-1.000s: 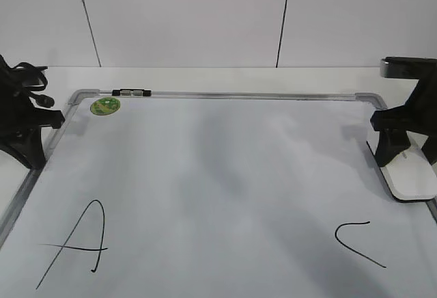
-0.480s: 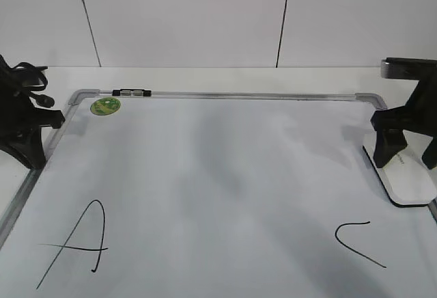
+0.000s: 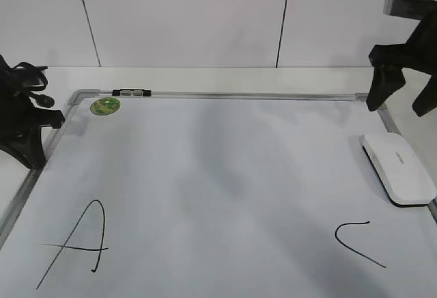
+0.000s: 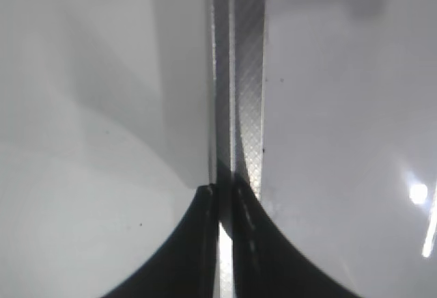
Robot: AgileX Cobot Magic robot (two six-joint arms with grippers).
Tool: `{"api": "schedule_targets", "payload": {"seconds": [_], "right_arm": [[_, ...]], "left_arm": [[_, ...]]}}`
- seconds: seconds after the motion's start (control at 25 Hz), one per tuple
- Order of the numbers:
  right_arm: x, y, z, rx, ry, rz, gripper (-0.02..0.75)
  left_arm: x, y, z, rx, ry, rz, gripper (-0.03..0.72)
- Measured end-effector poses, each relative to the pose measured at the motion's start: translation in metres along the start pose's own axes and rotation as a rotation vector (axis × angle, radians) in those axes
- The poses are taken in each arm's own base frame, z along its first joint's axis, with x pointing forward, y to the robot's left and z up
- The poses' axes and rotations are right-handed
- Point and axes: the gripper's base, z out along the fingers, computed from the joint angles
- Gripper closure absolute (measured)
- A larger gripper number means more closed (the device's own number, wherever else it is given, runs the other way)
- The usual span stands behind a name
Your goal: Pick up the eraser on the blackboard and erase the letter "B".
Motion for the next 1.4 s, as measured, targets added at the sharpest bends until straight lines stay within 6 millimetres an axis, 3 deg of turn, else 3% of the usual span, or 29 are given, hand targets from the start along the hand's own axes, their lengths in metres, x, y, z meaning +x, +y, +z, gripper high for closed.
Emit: {"api": "schedule_targets", "payload": {"seconds": [0.24,0.52,0.64,0.88,1.04,1.24,1.4], "right_arm": [[-0.001,0.004,-0.008,-0.028,-0.021,0.008,0.136],[0.004,0.006,-0.023,-0.036,-0.056,0.004,0.144],[0.005,0.007,-0.029,-0.038,-0.072,0.002,0.145],[0.015,0.012,-0.055,-0.05,-0.138,-0.004,0.145],[0.031,0.015,-0.079,-0.054,-0.194,-0.013,0.146],[0.069,0.018,-0.104,-0.058,-0.246,-0.022,0.146],[0.113,0.02,-0.122,-0.059,-0.292,-0.03,0.146]], "left_arm": [[0.0,0.0,0.0,0.0,0.0,0.002,0.651],[0.0,0.0,0.0,0.001,0.002,0.012,0.461],[0.001,-0.001,-0.003,0.006,-0.003,0.012,0.415],[0.01,-0.006,-0.041,0.0,-0.063,0.032,0.4],[0.026,-0.008,-0.073,-0.028,-0.066,0.059,0.4],[0.045,-0.009,-0.111,-0.076,-0.126,0.081,0.4],[0.069,-0.013,-0.144,-0.082,-0.21,0.084,0.4]]}}
